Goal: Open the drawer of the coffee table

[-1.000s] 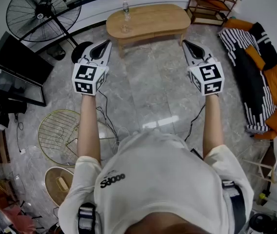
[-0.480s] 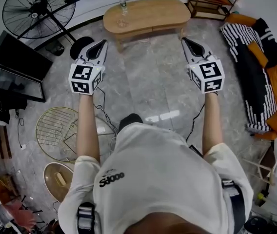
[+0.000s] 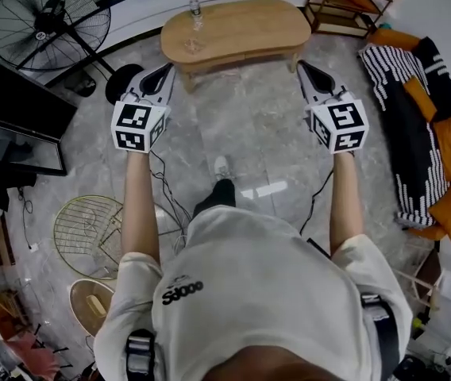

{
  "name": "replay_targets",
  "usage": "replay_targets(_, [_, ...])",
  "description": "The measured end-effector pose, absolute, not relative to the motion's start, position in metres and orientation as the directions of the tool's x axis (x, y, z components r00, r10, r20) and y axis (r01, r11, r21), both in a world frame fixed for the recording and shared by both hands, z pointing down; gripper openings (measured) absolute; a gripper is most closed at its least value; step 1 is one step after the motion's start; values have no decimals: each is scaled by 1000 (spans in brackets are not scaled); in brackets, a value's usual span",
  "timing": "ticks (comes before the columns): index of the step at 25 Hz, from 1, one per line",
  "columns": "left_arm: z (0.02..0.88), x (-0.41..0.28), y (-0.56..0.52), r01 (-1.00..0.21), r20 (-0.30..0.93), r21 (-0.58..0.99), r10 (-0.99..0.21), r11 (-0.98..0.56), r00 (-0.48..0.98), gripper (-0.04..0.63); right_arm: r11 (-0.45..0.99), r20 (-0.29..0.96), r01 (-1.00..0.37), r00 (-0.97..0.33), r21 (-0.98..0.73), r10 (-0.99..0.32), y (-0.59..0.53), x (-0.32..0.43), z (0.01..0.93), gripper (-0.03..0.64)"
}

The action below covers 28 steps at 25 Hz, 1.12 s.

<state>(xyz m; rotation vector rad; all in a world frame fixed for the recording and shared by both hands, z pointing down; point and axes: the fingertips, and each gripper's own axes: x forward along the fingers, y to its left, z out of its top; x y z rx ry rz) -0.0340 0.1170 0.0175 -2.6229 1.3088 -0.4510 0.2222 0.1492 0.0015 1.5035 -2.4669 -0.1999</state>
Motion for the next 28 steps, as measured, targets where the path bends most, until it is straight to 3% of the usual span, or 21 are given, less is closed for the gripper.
replay_targets(12, [3, -63, -53, -740, 171, -274, -788, -614, 591, 18, 448, 147, -853, -423, 268, -894, -13, 182, -24, 6])
replay_targets(28, [33, -99, -158, -728, 215, -234, -765, -644, 607, 18, 481, 270, -840, -416, 252, -868, -113, 136, 10, 6])
